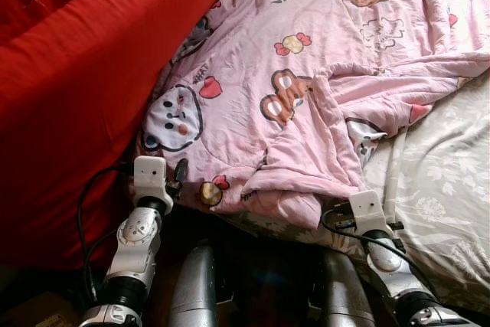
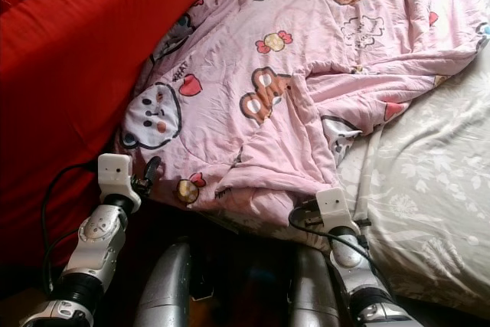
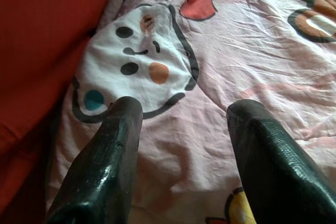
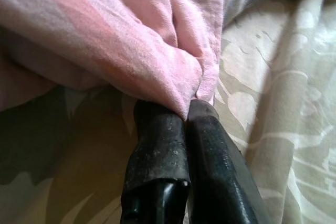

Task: Clean up the room

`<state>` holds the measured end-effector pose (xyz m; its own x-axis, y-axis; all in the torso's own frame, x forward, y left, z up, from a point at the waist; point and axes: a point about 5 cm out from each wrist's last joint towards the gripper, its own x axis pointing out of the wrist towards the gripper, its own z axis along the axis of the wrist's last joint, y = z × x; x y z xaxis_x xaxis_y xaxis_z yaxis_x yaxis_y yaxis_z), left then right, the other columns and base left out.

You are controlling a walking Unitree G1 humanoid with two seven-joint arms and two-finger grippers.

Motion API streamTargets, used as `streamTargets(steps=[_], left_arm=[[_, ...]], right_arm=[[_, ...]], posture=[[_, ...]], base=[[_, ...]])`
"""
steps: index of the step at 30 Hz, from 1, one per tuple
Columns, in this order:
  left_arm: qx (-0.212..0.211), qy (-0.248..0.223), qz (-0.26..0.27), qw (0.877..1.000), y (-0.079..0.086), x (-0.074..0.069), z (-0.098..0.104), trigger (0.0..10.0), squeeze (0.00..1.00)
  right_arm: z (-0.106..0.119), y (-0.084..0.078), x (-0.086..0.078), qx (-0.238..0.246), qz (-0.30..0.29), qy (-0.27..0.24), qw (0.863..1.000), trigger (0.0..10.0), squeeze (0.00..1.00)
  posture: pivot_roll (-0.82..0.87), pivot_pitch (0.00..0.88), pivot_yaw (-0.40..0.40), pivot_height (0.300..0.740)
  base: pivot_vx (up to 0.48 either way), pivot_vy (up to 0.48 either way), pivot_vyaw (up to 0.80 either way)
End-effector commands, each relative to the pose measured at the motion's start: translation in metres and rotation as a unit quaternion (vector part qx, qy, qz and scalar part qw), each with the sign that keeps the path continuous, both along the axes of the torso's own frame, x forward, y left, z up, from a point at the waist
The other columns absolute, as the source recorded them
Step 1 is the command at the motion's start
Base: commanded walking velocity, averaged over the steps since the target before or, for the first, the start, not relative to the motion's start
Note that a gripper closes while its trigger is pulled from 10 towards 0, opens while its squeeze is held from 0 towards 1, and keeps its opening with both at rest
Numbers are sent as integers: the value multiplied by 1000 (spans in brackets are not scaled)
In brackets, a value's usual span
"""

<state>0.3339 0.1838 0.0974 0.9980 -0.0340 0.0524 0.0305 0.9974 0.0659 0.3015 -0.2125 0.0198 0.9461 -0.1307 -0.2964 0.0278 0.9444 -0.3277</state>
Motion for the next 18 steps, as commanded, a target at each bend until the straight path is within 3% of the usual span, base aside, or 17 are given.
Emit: streamTargets(steps=[1, 6, 7, 8, 13, 18], left_arm=[[-7, 28, 8, 1000, 2, -5, -14, 10000, 0], [-13, 31, 8, 999, -3, -5, -17, 10000, 0], [-14, 31, 8, 999, -4, -5, -17, 10000, 0], [-14, 32, 9, 999, -4, -5, -18, 10000, 0], [-16, 37, 12, 999, -5, -7, -21, 10000, 0], [-20, 42, 19, 999, -4, -9, -25, 10000, 0]], right_arm=[[-7, 4, -8, 39, -14, -5, 999, 0, 0], [-2, 12, -8, 103, -26, -52, 993, 0, 0], [1, 13, -8, 122, -31, -70, 990, 2471, 0], [2, 17, -8, 144, -29, -82, 986, 10000, 0], [4, 28, -10, 154, -6, -101, 983, 10000, 0], [6, 22, -15, 170, -27, -126, 977, 10000, 0]], posture=[[-79, 239, 94, 616], [-91, 230, 80, 616], [-93, 231, 78, 616], [-95, 231, 75, 616], [-100, 232, 63, 616], [-98, 245, 50, 616]], base=[[0, 0, 0], [0, 0, 0], [0, 0, 0], [0, 0, 0], [0, 0, 0], [0, 0, 0]])
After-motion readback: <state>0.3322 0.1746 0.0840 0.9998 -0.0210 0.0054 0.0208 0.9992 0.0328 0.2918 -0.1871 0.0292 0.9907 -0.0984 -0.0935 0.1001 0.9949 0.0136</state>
